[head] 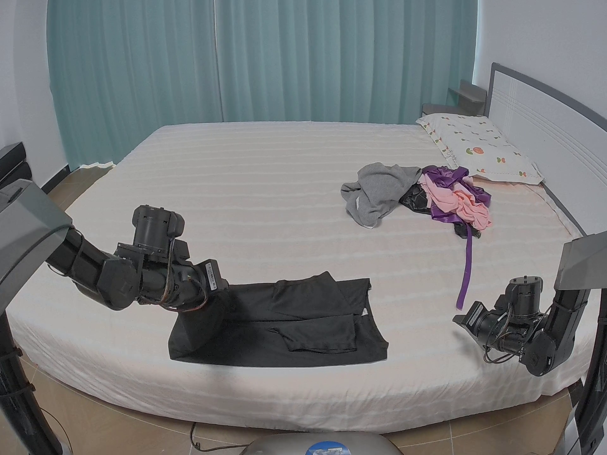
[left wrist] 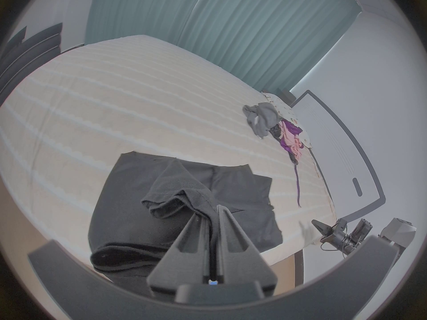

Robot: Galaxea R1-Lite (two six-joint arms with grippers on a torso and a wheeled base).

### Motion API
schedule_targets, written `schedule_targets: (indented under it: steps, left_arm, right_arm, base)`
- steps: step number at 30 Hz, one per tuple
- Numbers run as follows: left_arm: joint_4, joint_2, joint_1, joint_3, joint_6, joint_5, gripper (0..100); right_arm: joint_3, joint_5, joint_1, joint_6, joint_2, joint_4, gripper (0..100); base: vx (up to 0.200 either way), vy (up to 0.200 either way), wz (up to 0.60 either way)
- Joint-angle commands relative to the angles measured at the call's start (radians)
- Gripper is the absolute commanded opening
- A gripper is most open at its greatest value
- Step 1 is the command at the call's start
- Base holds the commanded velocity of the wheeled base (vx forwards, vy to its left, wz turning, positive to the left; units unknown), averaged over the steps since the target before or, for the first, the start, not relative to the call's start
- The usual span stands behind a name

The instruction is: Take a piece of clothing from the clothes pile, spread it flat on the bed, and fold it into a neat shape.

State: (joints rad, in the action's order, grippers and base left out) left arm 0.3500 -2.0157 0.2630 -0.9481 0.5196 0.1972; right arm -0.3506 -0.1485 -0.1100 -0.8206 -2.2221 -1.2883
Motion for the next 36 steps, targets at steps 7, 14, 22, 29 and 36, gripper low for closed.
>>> schedule_targets:
  steps: [7,14,22,29,36]
  left_arm:
    - [-0.074,-0.077,0.108,-0.169,0.02,-0.042,0]
    - [-0.135,-0.169,0.162,-0.302,0.088,-0.067,0]
    - [-0.154,-0.202,0.208,-0.347,0.105,-0.094,0]
    - [-0.163,-0.232,0.219,-0.371,0.128,-0.117,0]
    - [-0.163,-0.232,0.243,-0.399,0.188,-0.121,100]
  right_arm:
    - [0.001,0.001,-0.005,0.0,-0.001,0.0,0]
    - [0.002,0.001,-0.005,0.0,-0.002,0.0,0]
    - [0.002,0.001,-0.007,0.001,-0.004,0.0,0]
    - [0.004,0.001,-0.008,0.001,-0.004,0.0,0]
    - [0.004,0.001,-0.008,0.003,-0.008,-0.002,0]
  base:
    - [0.0,-0.2,0.0]
    - [0.0,-0.114,0.0]
    - [0.0,0.0,0.0]
    - [0.0,0.0,0.0]
    - [0.0,0.0,0.0]
